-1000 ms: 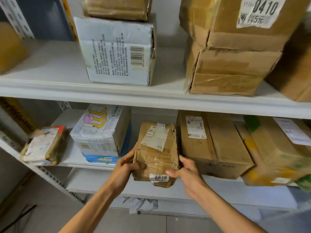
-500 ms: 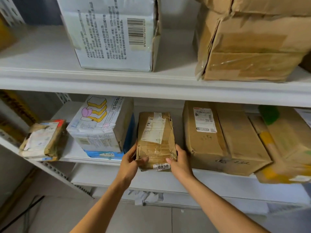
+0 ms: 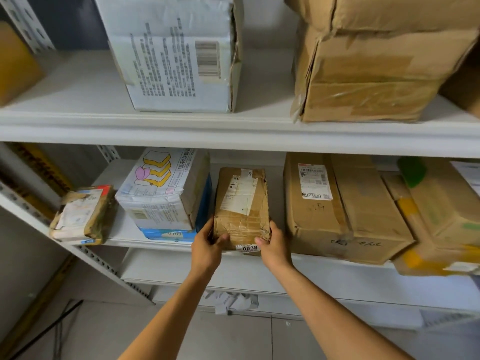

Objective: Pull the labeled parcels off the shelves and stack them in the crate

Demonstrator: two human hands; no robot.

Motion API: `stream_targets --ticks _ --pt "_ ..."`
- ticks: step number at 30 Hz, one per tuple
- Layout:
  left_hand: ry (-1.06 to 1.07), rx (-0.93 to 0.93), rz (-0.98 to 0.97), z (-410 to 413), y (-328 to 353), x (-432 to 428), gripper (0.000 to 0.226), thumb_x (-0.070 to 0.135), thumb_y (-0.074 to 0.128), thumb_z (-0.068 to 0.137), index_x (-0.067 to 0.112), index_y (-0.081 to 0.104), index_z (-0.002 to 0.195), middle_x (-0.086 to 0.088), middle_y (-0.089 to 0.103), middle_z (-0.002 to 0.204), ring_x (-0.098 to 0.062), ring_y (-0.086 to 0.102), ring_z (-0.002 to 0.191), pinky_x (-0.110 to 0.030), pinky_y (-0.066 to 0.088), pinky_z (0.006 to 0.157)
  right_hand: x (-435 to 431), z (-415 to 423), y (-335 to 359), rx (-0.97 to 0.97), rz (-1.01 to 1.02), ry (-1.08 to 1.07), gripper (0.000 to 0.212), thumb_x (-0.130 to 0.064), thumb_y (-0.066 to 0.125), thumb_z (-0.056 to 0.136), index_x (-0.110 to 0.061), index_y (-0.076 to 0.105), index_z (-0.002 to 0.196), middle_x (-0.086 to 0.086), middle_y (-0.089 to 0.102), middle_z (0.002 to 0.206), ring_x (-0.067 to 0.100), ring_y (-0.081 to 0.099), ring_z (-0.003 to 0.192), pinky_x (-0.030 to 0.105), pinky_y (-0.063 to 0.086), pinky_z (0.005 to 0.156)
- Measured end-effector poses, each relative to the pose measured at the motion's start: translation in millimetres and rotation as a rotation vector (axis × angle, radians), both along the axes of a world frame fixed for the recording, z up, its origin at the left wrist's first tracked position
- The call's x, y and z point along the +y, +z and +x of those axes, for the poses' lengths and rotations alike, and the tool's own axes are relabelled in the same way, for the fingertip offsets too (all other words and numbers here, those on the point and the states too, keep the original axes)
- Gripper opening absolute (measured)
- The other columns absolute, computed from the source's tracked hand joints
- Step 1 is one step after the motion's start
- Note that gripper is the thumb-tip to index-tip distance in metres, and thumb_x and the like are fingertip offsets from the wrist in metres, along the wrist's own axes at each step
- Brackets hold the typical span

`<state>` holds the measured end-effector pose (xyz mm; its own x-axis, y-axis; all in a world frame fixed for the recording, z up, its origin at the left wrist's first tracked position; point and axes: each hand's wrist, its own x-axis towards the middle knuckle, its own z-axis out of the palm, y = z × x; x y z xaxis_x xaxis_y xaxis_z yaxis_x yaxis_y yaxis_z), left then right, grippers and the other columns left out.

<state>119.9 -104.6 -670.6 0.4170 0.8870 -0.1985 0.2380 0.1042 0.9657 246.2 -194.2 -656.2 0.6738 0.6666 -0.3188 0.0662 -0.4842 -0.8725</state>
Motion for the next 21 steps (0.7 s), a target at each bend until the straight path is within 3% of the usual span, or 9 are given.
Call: stream_targets --ticks 4,8,10,12,14,16,18,21 --pt "0.0 0.105 0.02 -7.5 25.1 -16.7 0.066 0.014 0.073 0.083 0.015 0.045 0.142 -0.002 0.061 0.127 -0.021 0.056 0.121 -0.039 0.046 0.1 -25.2 -0.3 5.4 0.019 0.006 0.133 0.044 -0.014 0.061 0.094 -0.014 0.049 0.136 -0.003 0.059 0.127 0.016 0.054 0.121 0.025 0.04 0.093" --pt "0.018 0.186 0.181 -6.1 54.3 -55.2 0.061 0.031 0.077 0.079 0.018 0.055 0.134 0.002 0.066 0.117 -0.017 0.061 0.11 -0.031 0.047 0.094 -83.4 2.8 13.3 0.008 -0.038 0.156 0.051 -0.02 0.066 0.091 -0.009 0.049 0.138 0.003 0.056 0.132 0.018 0.054 0.123 0.019 0.039 0.095" --pt "0.009 0.173 0.263 7.9 67.8 -70.4 0.053 0.03 0.076 0.081 0.025 0.054 0.13 0.002 0.063 0.118 -0.018 0.06 0.111 -0.031 0.049 0.092 -112.4 15.7 20.2 -0.078 -0.046 0.093 0.042 -0.02 0.066 0.091 -0.01 0.056 0.131 0.003 0.065 0.121 0.016 0.06 0.113 0.018 0.042 0.088" --pt "-0.061 0.164 0.271 31.7 79.3 -80.9 0.064 0.032 0.075 0.082 0.02 0.049 0.139 -0.004 0.057 0.134 -0.023 0.056 0.121 -0.038 0.049 0.1 -137.6 35.7 33.6 -0.173 -0.025 -0.024 0.03 -0.018 0.062 0.094 -0.013 0.061 0.124 -0.002 0.067 0.109 0.015 0.063 0.107 0.018 0.044 0.082" --pt "-0.178 0.168 0.261 58.8 90.1 -91.6 0.074 0.037 0.074 0.081 0.017 0.042 0.145 -0.004 0.052 0.14 -0.024 0.053 0.127 -0.039 0.046 0.105 -158.1 57.7 49.0 -0.307 -0.006 -0.146 0.023 -0.016 0.059 0.095 -0.015 0.062 0.118 -0.001 0.067 0.11 0.017 0.063 0.105 0.02 0.045 0.079" --pt "-0.28 0.178 0.253 86.4 93.8 -101.1 0.081 0.041 0.074 0.079 0.018 0.038 0.147 -0.002 0.054 0.139 -0.021 0.054 0.126 -0.041 0.044 0.106 -172.4 80.8 59.5 -0.468 -0.041 -0.224 0.028 -0.016 0.057 0.096 -0.015 0.058 0.123 0.003 0.063 0.122 0.02 0.058 0.114 0.025 0.046 0.086" --pt "-0.324 0.205 0.246 110.2 94.4 -108.1 0.078 0.033 0.074 0.081 0.016 0.037 0.148 -0.002 0.063 0.127 -0.013 0.059 0.115 -0.033 0.045 0.103 -180.3 102.5 66.0 -0.59 -0.145 -0.23 0.041 -0.02 0.055 0.097 -0.013 0.047 0.136 0.007 0.051 0.137 0.024 0.047 0.128 0.032 0.041 0.1" --pt "-0.295 0.278 0.26 133.6 92.0 -109.9 0.065 0.029 0.074 0.083 0.014 0.047 0.14 -0.002 0.067 0.108 -0.014 0.063 0.103 -0.026 0.047 0.089 -179.0 129.5 68.7 -0.584 -0.287 -0.177 0.056 -0.028 0.05 0.099 -0.007 0.031 0.148 0.012 0.033 0.153 0.027 0.025 0.144 0.038 0.024 0.117"
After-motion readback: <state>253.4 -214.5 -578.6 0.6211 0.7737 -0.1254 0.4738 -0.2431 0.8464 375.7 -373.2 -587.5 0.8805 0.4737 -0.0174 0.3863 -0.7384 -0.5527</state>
